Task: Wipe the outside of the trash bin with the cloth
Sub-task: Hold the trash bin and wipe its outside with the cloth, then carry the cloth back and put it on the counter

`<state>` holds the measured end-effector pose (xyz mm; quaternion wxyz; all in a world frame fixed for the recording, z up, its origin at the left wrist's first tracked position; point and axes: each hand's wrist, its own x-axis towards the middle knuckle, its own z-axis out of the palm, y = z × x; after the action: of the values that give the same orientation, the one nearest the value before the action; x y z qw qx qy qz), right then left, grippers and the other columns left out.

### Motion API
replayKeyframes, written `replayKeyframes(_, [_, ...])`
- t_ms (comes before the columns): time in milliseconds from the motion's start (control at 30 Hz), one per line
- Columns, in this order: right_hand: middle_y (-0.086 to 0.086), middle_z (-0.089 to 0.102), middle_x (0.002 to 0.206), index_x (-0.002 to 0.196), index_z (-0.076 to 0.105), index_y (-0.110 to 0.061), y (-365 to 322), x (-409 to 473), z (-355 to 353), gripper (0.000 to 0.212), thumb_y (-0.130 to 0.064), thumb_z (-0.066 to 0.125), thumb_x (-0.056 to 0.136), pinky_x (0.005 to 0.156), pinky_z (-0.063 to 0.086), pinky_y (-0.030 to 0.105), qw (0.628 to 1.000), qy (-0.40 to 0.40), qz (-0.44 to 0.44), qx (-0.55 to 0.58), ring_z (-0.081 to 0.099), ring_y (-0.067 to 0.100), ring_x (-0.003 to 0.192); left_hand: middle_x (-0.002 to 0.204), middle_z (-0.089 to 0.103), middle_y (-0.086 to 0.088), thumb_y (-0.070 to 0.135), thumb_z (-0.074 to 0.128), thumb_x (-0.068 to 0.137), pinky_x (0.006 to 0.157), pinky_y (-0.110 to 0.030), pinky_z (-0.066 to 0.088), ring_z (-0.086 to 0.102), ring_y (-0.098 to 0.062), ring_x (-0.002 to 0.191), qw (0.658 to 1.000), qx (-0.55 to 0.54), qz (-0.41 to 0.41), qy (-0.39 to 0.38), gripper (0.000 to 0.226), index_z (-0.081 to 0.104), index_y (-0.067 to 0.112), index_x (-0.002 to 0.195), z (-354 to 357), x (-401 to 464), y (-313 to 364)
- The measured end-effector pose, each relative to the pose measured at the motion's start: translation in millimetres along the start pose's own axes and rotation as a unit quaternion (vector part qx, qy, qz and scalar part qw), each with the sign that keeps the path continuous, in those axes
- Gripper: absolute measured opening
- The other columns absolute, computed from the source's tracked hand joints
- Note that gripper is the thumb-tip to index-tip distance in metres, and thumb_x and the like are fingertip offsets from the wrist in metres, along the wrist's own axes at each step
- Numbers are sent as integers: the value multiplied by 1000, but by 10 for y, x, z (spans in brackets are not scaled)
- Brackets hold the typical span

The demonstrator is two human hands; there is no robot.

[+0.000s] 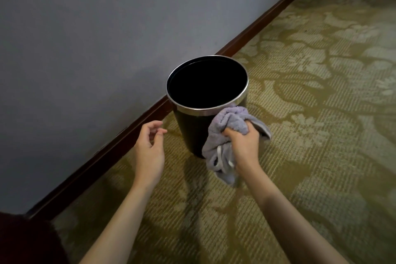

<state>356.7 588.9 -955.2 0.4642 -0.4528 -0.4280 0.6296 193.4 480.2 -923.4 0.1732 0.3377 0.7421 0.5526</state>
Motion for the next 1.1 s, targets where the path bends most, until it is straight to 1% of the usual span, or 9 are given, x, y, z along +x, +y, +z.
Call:
replayKeyframes(200, [2, 74, 91, 86, 67, -20, -180, 510, -339, 9, -19, 65, 78, 79, 57, 38, 997, 26, -28, -59, 71, 17, 91, 104, 63, 14, 22, 49, 96, 80, -16, 46, 59, 2, 98, 1000, 4, 14, -13, 22, 60, 41, 99, 41, -8, 69])
replayKeyframes(300, [-1, 72, 85, 77, 64, -26, -170, 862, -478, 11, -15, 65, 78, 78, 57, 40, 993, 47, -30, -106, 70, 21, 88, 101, 63, 21, 23, 49, 97, 73, -12, 46, 58, 10, 93, 999, 25, 24, -30, 21, 60, 40, 100, 72, -11, 85])
replayKeyframes(467, [-10, 68, 79, 79, 60, -29, 188, 1118, -638, 7, -23, 64, 79, 65, 52, 31, 977, 22, -6, -211, 69, 22, 86, 98, 62, 19, 23, 47, 97, 73, -11, 43, 57, 7, 97, 994, 60, 61, -68, 19, 60, 34, 104, 241, 13, 203])
replayKeyframes(533, [0, 71, 85, 83, 62, -23, 413, 1110, -704, 11, -13, 65, 79, 80, 58, 44, 984, 13, 21, -177, 69, 28, 92, 99, 62, 15, 22, 47, 97, 75, -7, 44, 57, 6, 97, 991, 63, 85, -82, 20, 60, 35, 104, 309, 23, 266])
replayKeyframes(600, [4, 71, 90, 91, 64, -18, 593, 1027, -743, 15, -7, 64, 81, 87, 56, 48, 989, 15, 47, -142, 69, 30, 95, 100, 61, 14, 20, 47, 97, 78, -4, 41, 56, 4, 98, 988, 63, 109, -95, 21, 60, 36, 103, 362, 18, 320])
replayKeyframes(733, [-5, 66, 79, 84, 58, -22, 812, 719, -689, 23, 1, 60, 86, 63, 53, 16, 994, 16, 61, -95, 63, 14, 78, 101, 61, 13, 20, 46, 96, 80, -6, 41, 56, 2, 99, 983, 66, 124, -114, 22, 60, 36, 103, 439, 11, 356])
replayKeyframes(867, [0, 69, 84, 87, 64, -15, 888, 380, -595, 21, 5, 63, 82, 75, 51, 26, 993, -35, 72, -87, 64, 12, 81, 101, 62, 10, 17, 47, 96, 77, -4, 40, 57, 3, 98, 983, 65, 126, -119, 20, 61, 29, 104, 516, 13, 347])
replayKeyframes(967, [9, 68, 85, 90, 64, -1, 868, 176, -500, 15, 11, 59, 84, 77, 52, 30, 988, -131, 51, -67, 65, 19, 82, 100, 62, 11, 16, 48, 96, 75, -3, 40, 57, 4, 95, 983, 66, 122, -116, 20, 62, 30, 102, 537, -5, 323])
replayKeyframes(1100, [-2, 72, 88, 92, 66, -5, 770, 76, -437, 13, 3, 61, 84, 74, 56, 24, 985, -161, 38, -56, 69, 8, 83, 98, 62, 15, 20, 49, 96, 73, -7, 43, 58, 5, 89, 987, 72, 100, -99, 22, 61, 38, 99, 436, 9, 280])
